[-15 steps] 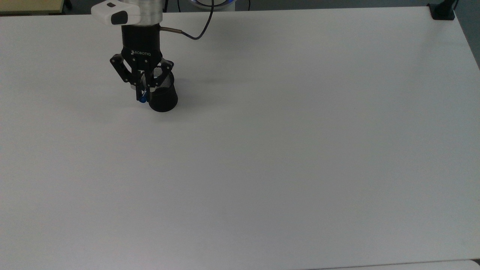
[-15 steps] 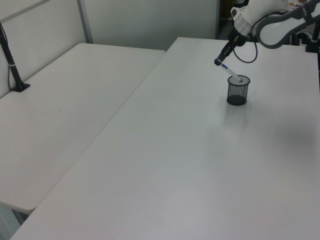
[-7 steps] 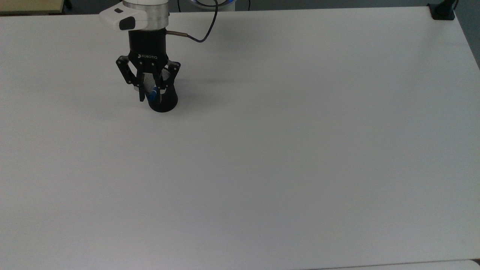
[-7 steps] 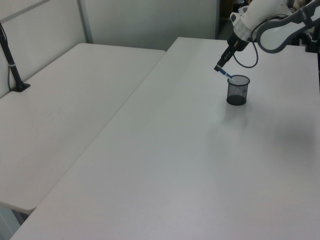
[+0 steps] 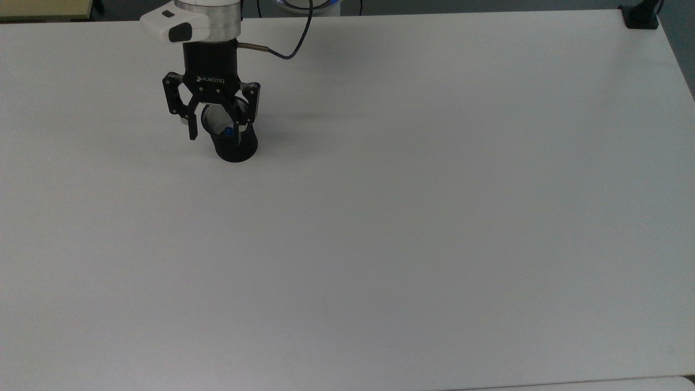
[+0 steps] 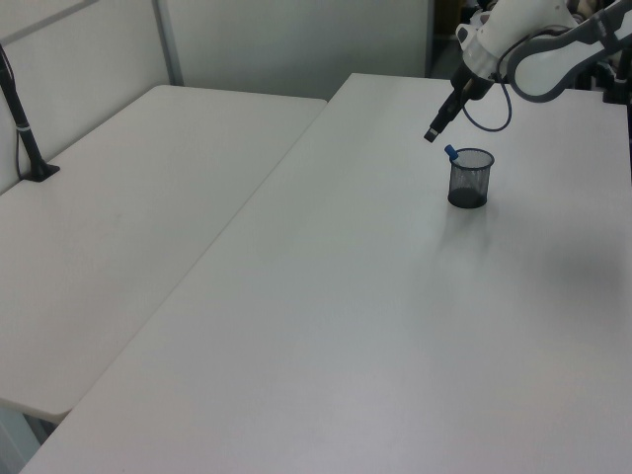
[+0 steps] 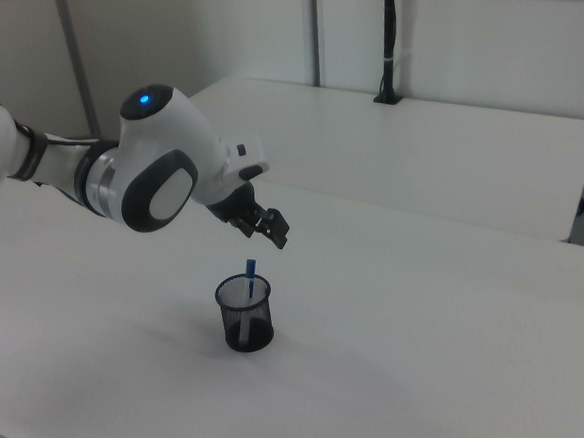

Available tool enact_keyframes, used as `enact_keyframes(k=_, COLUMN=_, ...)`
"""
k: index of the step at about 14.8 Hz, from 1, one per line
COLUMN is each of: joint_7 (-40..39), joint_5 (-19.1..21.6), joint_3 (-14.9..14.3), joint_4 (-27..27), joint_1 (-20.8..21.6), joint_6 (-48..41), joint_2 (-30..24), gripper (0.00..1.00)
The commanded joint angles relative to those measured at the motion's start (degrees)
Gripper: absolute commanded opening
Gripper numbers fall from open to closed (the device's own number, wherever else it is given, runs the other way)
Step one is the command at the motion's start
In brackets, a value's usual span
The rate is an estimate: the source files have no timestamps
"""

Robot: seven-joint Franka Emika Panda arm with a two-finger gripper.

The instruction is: Insert the marker

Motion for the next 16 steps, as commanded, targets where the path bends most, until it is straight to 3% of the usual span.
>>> enact_keyframes(k=1, joint_7=3.7, joint_5=-0.2, joint_3=-0.1, joint_4=7.2, joint_1=-0.1, joint_6=-15.8, joint_2=-3.2, gripper=0.87)
enact_keyframes(k=4, joint_7=4.5, joint_5=1.4, joint_3=0.0, joint_4=21.2, joint_1=0.0, joint_6=-38.3, joint_2=-3.1, gripper=0.98)
enact_keyframes(k=6, joint_7=4.5, joint_5=2.9, joint_3=-0.1, joint_4=27.2, joint_1=0.1, joint_6=-49.3, joint_2=-3.1, gripper=1.00)
enact_keyframes(k=12, joint_7=4.5, joint_5=2.8, joint_3=-0.1, joint_4=35.3, joint_1=1.5, joint_6=-64.7, joint_2=-2.9, gripper=1.00)
enact_keyframes(k=16, joint_7=4.5, joint_5=2.8, joint_3=-0.8, joint_4=35.7, joint_1=3.4, joint_6=-66.5, joint_2=-2.7, gripper=1.00)
